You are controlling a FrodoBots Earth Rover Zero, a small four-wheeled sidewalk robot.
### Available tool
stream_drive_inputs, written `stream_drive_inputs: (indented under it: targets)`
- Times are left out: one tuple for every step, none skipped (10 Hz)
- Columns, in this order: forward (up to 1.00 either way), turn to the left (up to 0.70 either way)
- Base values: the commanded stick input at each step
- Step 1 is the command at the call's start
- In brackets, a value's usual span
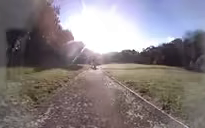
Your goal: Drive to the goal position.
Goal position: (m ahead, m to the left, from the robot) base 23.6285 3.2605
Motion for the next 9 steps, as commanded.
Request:
stream_drive_inputs:
  targets:
    - [0.50, 0.00]
    - [0.50, 0.00]
    - [0.50, 0.00]
    - [0.50, 0.00]
    - [0.50, 0.15]
    - [0.50, 0.42]
    - [0.50, 0.32]
    - [0.50, 0.15]
    - [0.50, 0.03]
